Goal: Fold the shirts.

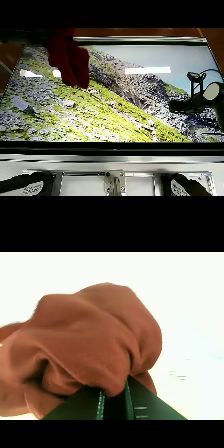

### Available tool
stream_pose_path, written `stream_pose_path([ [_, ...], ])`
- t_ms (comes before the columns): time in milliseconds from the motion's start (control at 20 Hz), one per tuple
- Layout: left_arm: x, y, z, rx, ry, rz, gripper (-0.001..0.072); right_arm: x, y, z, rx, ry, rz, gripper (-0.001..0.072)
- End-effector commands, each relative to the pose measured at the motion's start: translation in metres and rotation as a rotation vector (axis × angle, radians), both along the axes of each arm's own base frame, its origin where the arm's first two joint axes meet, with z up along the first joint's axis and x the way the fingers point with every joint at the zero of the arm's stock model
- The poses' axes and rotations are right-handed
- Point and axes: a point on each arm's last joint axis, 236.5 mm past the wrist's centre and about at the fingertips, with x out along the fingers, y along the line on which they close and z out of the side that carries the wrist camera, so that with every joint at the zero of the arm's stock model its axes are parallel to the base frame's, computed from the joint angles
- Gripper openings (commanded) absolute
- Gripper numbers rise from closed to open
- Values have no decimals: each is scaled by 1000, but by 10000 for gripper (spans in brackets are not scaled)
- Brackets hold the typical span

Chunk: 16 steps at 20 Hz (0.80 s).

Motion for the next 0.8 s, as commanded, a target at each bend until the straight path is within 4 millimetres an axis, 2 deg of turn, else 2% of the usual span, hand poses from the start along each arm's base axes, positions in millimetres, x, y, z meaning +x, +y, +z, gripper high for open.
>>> stream_pose_path([
  [0,-110,-60,52,-120,-41,-200,47,1,0,40,-10,-45,27,434],
  [50,-122,-77,41,-120,-4,-245,48,-1,0,49,-12,-62,28,454],
  [150,-133,-115,3,-92,71,-326,47,-12,-3,57,-32,-58,30,458],
  [250,-129,-149,-49,-79,137,-352,47,-25,-12,54,-66,-7,25,458],
  [350,-114,-167,-114,-90,231,-305,48,-31,-11,41,-60,27,12,458],
  [450,-94,-165,-187,-94,319,-212,48,-38,-5,15,-27,75,-8,458],
  [600,-79,-139,-290,-70,461,-67,47,-43,23,-38,100,96,-30,458],
  [700,-80,-121,-345,-33,557,-9,48,-40,43,-61,198,75,-70,458],
  [750,-79,-117,-359,-35,597,13,48,-38,51,-66,244,60,-91,458],
])
